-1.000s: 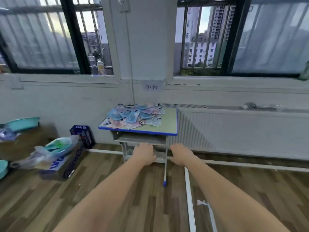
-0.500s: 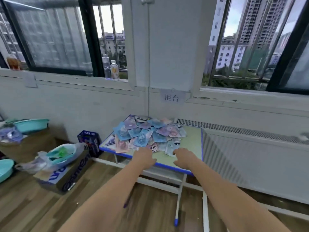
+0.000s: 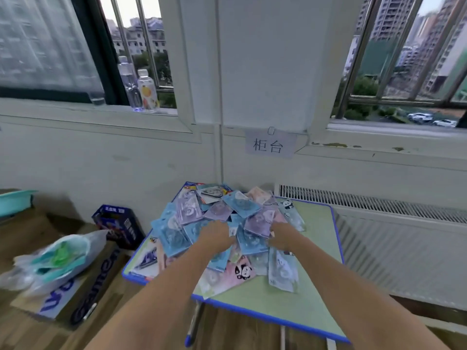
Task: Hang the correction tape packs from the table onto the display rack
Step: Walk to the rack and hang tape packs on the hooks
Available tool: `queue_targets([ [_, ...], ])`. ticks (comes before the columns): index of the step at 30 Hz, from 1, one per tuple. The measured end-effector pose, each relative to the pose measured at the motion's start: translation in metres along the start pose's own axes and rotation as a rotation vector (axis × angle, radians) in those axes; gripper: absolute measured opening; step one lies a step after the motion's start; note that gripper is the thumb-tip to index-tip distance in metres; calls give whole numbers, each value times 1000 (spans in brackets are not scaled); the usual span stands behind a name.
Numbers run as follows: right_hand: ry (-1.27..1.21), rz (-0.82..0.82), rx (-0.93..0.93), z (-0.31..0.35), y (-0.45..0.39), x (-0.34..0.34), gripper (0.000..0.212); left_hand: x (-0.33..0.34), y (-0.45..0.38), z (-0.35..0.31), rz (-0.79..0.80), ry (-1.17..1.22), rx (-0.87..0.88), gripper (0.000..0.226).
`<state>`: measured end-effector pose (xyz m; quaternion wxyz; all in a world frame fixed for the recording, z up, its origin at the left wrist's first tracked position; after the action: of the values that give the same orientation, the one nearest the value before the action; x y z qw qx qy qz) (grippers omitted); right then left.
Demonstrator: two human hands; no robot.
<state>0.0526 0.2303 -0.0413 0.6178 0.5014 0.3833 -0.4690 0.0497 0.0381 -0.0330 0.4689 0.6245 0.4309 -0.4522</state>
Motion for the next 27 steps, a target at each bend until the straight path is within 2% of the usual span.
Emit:
queue_targets([
  [2, -5, 17, 57, 1, -32, 0, 46, -5, -38, 10, 17, 28, 34, 44],
  [6, -56, 28, 170, 0, -82, 5, 40, -4, -118, 25, 44, 50, 75, 25],
  [9, -136, 45, 273, -3, -107, 13, 36, -3, -166, 26, 117, 74, 92, 26],
  [13, -234, 31, 459, -7, -122, 23, 67, -2, -211, 23, 140, 117, 129, 39],
  [16, -228, 31, 499, -9, -131, 27, 80, 5, -238, 20, 179, 111, 177, 45],
  [21, -249, 81, 524, -8, -143, 29, 85, 17, -257, 21, 276, 94, 186, 54],
  [27, -267, 89, 504, -12, -152, 28, 87, 7, -252, 15, 277, 111, 211, 48],
])
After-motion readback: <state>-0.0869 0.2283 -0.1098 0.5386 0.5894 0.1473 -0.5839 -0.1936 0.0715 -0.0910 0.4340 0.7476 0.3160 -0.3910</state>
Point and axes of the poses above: each hand's wrist, its own y-axis away from the middle knuckle, its own x-axis out of the palm, z = x × y, the point moved 4 cm from there along -y, towards the middle knuckle, and after that the axes turned 6 degrees about -z, right-handed, at the moved point
